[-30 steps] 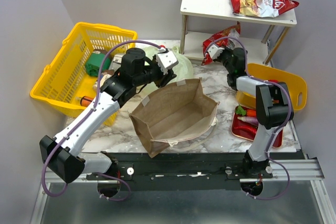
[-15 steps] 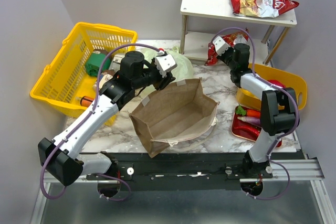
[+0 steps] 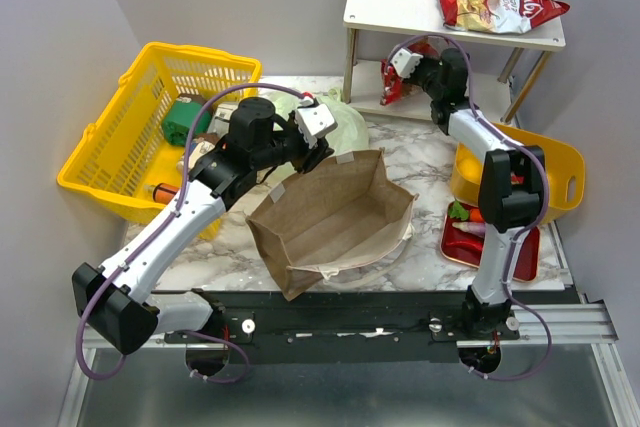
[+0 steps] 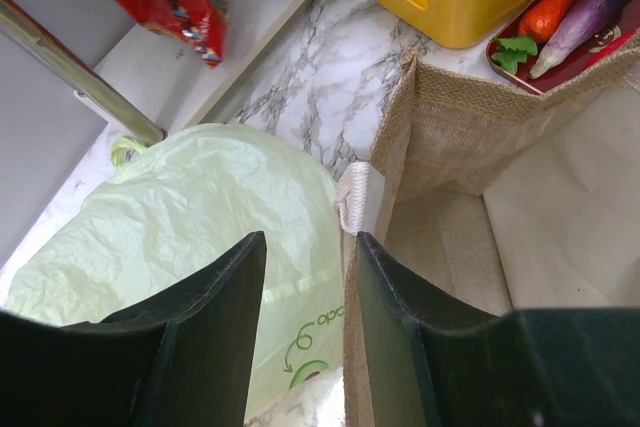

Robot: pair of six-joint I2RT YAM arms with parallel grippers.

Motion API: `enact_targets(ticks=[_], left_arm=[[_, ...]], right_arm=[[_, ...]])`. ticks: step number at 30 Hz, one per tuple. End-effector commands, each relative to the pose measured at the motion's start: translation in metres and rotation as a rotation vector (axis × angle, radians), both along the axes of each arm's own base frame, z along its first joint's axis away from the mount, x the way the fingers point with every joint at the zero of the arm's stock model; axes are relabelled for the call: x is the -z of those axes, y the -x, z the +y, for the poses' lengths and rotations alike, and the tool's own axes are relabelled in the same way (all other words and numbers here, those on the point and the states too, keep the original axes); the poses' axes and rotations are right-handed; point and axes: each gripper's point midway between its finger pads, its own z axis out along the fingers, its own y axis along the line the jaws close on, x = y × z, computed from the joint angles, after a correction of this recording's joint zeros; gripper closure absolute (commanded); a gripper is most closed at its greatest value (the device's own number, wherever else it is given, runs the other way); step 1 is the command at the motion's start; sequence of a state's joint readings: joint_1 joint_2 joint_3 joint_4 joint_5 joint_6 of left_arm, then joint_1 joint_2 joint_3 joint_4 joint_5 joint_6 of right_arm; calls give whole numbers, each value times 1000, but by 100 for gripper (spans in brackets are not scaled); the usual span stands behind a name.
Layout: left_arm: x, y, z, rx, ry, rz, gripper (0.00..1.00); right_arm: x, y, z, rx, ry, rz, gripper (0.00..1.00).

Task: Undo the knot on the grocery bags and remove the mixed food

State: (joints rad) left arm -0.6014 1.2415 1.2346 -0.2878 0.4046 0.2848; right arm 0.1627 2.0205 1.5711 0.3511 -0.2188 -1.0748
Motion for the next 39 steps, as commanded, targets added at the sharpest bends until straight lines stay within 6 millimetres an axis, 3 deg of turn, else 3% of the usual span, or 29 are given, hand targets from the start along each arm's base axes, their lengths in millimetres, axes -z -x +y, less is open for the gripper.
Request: enact_targets(ticks=[1,3,4,7,9,11,14,16,18,23,27,31,32,35,36,39], left_arm=[[-17,2,2,12,10,-33,47],[-18,2,3,7,5,-39,47],[-18,2,4,6,1,-44,47],[-17,4,8,3,-12,-55,47],[-14,6,10,2,-16,-52,47],[-13,7,11,2,-17,-50,47],[-10,8,10,6,-13,-40,46],[-9,8,7,14,-6,-37,47],[-8,7,7,11,1,-32,46],[-7,7,3,23,18,-30,46],[-7,9,3,27,22,-29,47],[-7,13,9,15,24,-46,46],[-6,13,10,15,20,-50,46],[-1,18,14,13,10,-49,46],[0,19,15,12,5,-51,46],[0,22,18,11,7,-56,46]], right_arm=[[-92,2,27,-138,44,-352,100],[-83,5,21,-111,105,-415,100],[-44,7,19,-107,145,-361,100],[-2,13,3,-43,271,-323,100],[38,20,-12,20,311,-227,99],[54,29,-25,87,296,-184,100],[57,39,-36,146,292,-141,96],[75,45,-48,195,300,-34,60],[84,52,-59,257,270,89,40],[97,69,-68,313,161,242,37],[109,86,-73,340,144,330,49],[110,110,-72,334,87,390,49],[101,116,-68,321,62,389,48],[101,135,-49,248,44,473,41],[91,145,-34,183,32,499,39],[69,161,-2,78,-32,509,45]])
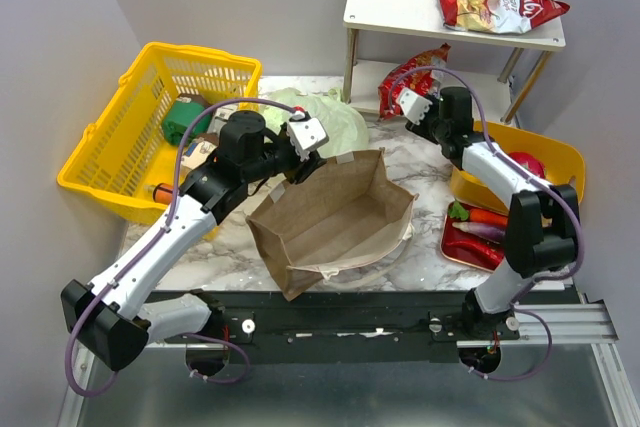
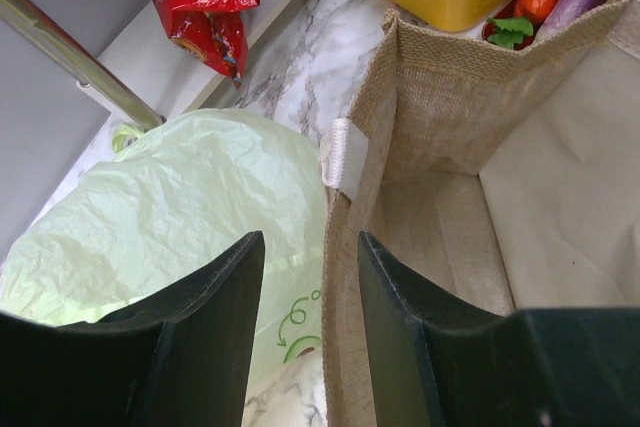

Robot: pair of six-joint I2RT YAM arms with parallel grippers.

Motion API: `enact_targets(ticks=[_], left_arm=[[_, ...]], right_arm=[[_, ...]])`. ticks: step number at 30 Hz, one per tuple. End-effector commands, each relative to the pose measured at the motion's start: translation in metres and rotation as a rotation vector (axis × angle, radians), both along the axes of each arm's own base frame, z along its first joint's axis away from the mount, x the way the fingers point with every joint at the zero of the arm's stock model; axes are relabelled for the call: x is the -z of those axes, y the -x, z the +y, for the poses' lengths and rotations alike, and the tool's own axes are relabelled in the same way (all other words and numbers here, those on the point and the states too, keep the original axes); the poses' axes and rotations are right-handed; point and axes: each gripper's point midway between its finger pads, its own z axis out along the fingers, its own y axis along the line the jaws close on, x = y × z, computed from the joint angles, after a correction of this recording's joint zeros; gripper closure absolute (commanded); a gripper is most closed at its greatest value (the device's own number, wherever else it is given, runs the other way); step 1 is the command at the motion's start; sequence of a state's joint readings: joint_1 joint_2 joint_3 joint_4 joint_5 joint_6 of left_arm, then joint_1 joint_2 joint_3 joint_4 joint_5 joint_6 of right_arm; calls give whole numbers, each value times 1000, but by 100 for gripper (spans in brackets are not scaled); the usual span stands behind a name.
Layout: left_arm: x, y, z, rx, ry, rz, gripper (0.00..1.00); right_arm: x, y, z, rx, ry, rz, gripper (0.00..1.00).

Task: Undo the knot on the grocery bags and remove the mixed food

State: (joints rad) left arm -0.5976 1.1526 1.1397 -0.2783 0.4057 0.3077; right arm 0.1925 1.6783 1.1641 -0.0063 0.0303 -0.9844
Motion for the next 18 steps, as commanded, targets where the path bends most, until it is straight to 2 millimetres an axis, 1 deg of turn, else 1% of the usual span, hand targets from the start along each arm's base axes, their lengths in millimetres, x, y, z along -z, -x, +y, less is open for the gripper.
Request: enact_targets(ticks=[1,2,3,5,6,7,8,10,11,12,13,14,15,16,17,18], left_arm=[[-10,7,5,8,17,-36,46],[-10,8,5,10,17,-35,46],[-11,8,6,8,19,-37,46],[-12,8,5,12,20,-36,46],[-13,8,5,12,21,-38,46],[-13,8,4,12,20,-35,46],[-15,7,4,14,22,-37,46],[-18,6,3,14,25,-37,46],[-18,6,3,13,26,-36,46],[-21,5,2,13,27,-41,46],[-20,5,2,13,25,-37,46],[-20,4,1,14,25,-35,46],[-21,4,1,14,26,-38,46],[-20,4,0,17,26,-32,46],[-21,4,0,18,25,-33,46],[-22,4,0,18,25,-30,46]], right_arm=[[-33,31,56,-150,-154,62,47],[-37,32,64,-167,-170,65,49],[-42,32,76,-191,-177,58,53],[-51,19,89,-206,-180,38,57],[-52,11,95,-205,-170,26,59],[-37,1,100,-204,-156,46,60],[-48,-14,105,-221,-126,3,61],[-44,-30,115,-253,-55,-25,61],[-32,-45,121,-284,9,-27,61],[-36,-57,122,-270,28,-50,62],[-30,-67,124,-264,39,-48,62],[-9,-78,126,-262,58,-20,62],[-25,-93,129,-253,61,-59,62],[-24,-101,127,-228,74,-65,62],[-29,-110,125,-197,65,-81,61],[-25,-124,120,-144,79,-88,61]])
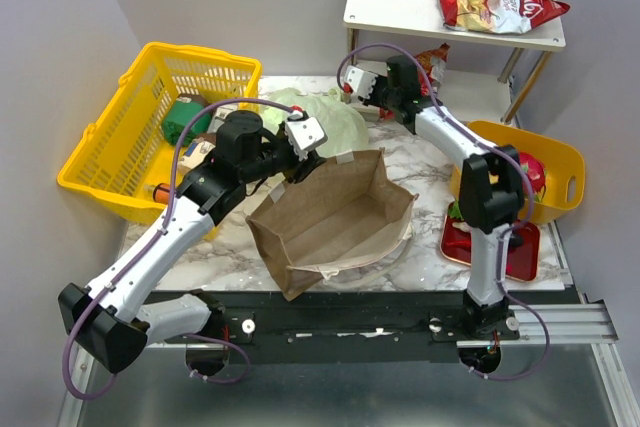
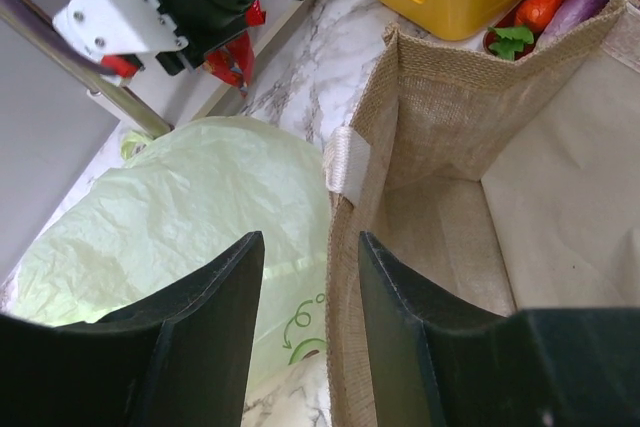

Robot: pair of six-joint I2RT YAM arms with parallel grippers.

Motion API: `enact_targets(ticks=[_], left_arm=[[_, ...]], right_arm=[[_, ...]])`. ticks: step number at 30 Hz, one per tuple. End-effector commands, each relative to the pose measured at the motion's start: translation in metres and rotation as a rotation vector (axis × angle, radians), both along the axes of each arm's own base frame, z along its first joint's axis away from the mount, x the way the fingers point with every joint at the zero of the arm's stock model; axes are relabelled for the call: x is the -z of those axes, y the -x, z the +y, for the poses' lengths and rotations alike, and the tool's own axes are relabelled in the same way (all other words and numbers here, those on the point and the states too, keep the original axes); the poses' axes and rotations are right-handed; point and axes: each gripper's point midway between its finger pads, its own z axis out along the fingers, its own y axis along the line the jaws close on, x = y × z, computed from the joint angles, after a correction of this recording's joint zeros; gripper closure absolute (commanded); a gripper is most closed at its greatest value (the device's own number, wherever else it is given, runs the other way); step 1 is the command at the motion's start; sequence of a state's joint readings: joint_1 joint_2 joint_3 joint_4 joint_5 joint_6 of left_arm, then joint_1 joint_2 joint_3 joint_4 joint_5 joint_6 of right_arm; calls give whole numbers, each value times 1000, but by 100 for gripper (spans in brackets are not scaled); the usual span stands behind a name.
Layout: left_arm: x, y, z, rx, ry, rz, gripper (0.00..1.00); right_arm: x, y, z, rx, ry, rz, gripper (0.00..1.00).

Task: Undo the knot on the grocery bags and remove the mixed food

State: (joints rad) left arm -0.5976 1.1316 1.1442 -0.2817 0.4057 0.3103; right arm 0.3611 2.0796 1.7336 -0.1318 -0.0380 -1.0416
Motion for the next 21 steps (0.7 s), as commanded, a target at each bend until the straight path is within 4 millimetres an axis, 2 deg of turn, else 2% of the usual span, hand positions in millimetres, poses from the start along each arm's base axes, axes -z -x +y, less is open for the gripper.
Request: enact_targets(ticks=[1,5,7,10,11,12,13,14,15,18,21], left_arm=[[-13,1,-2,18,10,-8,46],[-13,0,0,12,3,-17,45],[-11,0,0,12,0,-17,45],[-8,0,-1,16,2,-13,45],[-8,0,-2,17,7,-8,45],[-6,1,-3,24,8,-2,45],[-6,0,-4,24,13,-2,45],[-6,0,-5,26,17,4,45],[-6,0,-6,31,20,5,45],[-7,-1,-8,33,29,12,45],[-7,0,-9,38,35,16,45]], right_arm=[[-6,-39,-17,136,66,-53,61],[0,-41,-44,206,51,-26,63],[-9,-40,-69,256,29,-29,63],[-8,-35,-108,320,20,-2,63],[2,-31,-120,321,55,18,63],[2,-30,-138,341,73,21,63],[8,-27,-147,343,98,32,63],[2,-25,-156,336,134,19,63],[14,-19,-168,339,160,43,63],[14,-14,-184,347,192,27,60],[17,-13,-191,374,190,34,56]])
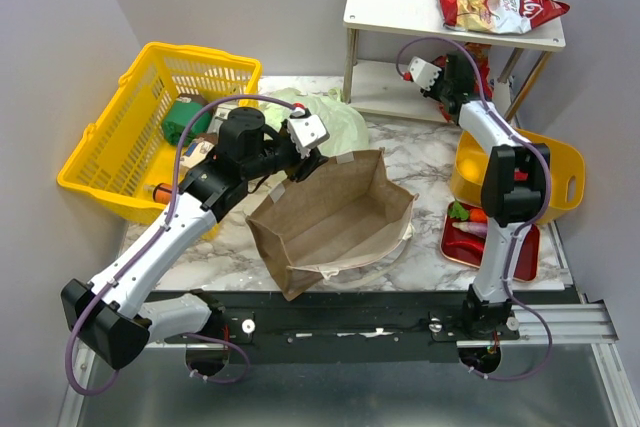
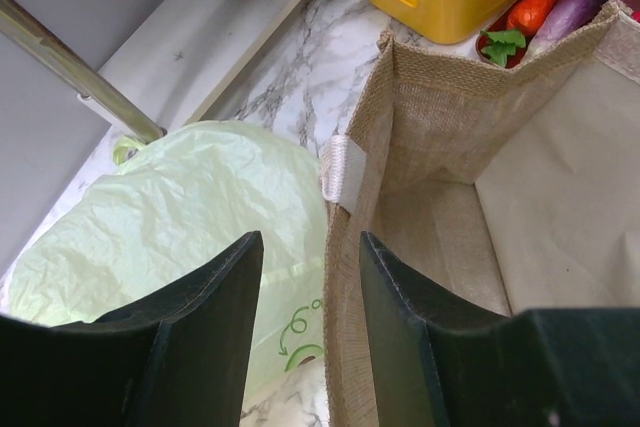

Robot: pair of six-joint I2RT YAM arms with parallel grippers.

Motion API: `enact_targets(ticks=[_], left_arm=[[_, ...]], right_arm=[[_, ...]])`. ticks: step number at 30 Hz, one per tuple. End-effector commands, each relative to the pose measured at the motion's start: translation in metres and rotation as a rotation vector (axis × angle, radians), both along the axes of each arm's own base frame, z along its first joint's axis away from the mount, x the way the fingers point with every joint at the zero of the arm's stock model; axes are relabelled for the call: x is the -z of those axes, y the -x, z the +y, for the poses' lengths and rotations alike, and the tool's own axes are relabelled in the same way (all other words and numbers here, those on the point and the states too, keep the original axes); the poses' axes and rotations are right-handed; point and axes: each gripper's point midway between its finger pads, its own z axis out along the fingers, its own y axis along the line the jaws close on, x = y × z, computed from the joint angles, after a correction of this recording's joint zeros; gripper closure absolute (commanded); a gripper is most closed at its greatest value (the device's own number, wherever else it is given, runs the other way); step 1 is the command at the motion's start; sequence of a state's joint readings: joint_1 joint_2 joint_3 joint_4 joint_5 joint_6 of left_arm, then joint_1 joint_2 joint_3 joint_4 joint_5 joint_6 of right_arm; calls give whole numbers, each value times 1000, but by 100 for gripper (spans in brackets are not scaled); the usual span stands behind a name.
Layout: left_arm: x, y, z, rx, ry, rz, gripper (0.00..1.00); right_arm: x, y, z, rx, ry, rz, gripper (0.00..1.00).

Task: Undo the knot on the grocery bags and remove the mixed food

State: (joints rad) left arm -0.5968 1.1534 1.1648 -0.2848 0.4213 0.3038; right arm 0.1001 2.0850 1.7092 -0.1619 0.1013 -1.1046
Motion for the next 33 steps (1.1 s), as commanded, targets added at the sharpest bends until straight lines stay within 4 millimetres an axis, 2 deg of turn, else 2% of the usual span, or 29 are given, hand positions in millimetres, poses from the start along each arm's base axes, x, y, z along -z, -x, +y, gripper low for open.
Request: enact_targets(ticks=[1,6,9,13,14,15,17,19,20,21,22,23,24,25,26,27,28,31,32,33], left_arm=[[-5,2,-5,26,32,6,45],[-7,3,-3,20,32,1,44],[-5,4,0,16,24,-3,44],[-3,6,1,16,23,2,44],[-3,6,1,16,22,1,44],[-3,6,1,18,21,-1,44],[-5,5,2,12,18,-10,41],[-8,2,4,-2,10,-30,38],[-8,0,5,-8,2,-38,33],[-10,-1,6,-12,-3,-50,32],[-12,-3,7,-13,-14,-70,30],[-13,-5,9,-23,-24,-80,26],[-15,-5,9,-25,-28,-88,25],[-20,-6,10,-21,-35,-112,24],[-19,-6,11,-18,-48,-112,21],[-20,-5,11,-14,-55,-117,19],[-23,-5,11,-6,-59,-124,17],[-23,-1,14,17,-113,-140,13],[-20,-1,16,22,-139,-146,10],[-19,-3,19,7,-155,-152,10]], right_arm=[[3,7,-10,33,58,13,55],[3,7,-8,37,47,10,50],[-9,8,-1,22,24,-10,48],[-22,14,15,-15,-5,-26,47],[-31,17,19,-29,-6,-38,46],[-26,23,22,-46,0,-22,45],[-34,32,38,-92,-20,-34,43],[-47,48,54,-116,-67,-54,38],[-50,55,61,-123,-87,-55,36],[-72,67,65,-114,-140,-93,33],[-72,78,78,-139,-182,-81,22],[-82,87,83,-136,-223,-91,12],[-80,101,92,-136,-314,-39,0],[-99,116,103,-167,-390,-41,0],[-109,124,107,-160,-457,-29,0],[-109,138,112,-119,-556,23,0],[-130,153,117,-145,-612,13,0],[-155,187,127,-159,-745,48,0],[-175,202,127,-174,-776,26,0],[-184,214,127,-161,-812,47,0]])
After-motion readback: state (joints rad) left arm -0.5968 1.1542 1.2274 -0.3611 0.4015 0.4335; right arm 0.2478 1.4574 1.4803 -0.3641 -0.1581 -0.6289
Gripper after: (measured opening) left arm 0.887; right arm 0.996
